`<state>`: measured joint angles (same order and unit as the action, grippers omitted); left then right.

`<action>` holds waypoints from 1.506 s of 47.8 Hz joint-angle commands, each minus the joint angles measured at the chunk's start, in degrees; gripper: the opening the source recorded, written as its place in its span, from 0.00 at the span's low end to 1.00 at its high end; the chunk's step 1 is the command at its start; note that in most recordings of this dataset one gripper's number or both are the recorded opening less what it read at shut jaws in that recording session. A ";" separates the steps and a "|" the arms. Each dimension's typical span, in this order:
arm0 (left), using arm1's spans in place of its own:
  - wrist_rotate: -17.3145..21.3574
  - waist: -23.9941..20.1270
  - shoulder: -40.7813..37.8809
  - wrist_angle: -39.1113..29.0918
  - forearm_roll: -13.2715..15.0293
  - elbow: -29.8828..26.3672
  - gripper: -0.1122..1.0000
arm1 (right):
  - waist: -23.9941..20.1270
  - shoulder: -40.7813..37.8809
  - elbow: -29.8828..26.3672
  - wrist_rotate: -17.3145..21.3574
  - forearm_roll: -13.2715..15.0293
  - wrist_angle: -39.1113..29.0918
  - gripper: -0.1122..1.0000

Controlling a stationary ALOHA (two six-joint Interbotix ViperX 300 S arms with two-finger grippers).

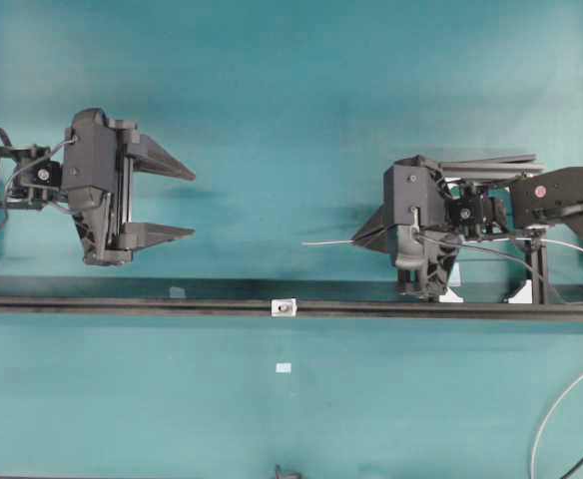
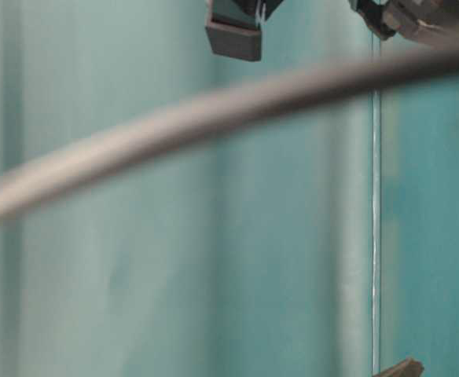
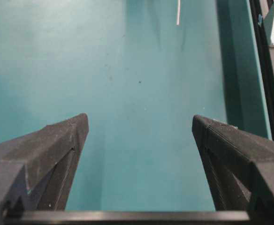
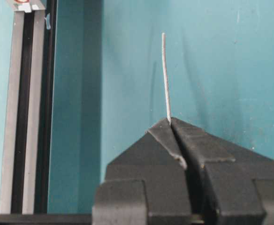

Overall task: Insert the wire through the hole in the metal fitting marked with a red label.
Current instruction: 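Close the right gripper on the silver wire and lift it, then swing the held wire down toward the white bracket on the rail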

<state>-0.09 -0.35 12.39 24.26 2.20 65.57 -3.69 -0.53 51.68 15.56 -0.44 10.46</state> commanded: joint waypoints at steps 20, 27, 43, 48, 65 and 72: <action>-0.62 -0.09 1.93 0.26 0.09 -1.58 0.49 | -0.09 8.09 1.32 -0.09 0.09 -0.79 0.09; -0.62 -0.09 3.16 0.18 0.18 -1.58 0.48 | -0.09 9.40 1.58 -0.18 0.18 -0.88 0.09; -0.62 -0.09 5.89 -0.79 0.26 -1.41 0.49 | -0.09 11.16 1.93 -0.26 0.09 -0.88 0.09; -0.62 -0.35 7.21 -0.79 0.26 -1.14 0.49 | -0.09 11.69 2.02 -0.26 0.18 -0.62 0.09; -2.64 -0.18 9.58 -1.32 0.88 0.53 0.49 | -0.09 12.66 2.02 0.00 -0.09 -0.53 0.09; -4.22 1.32 9.67 -1.32 0.79 0.44 0.49 | -0.62 12.74 1.93 0.09 -0.26 -0.44 0.09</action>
<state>-4.22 -0.09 21.45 22.68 2.90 66.62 -3.78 11.07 54.14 15.47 -0.44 9.49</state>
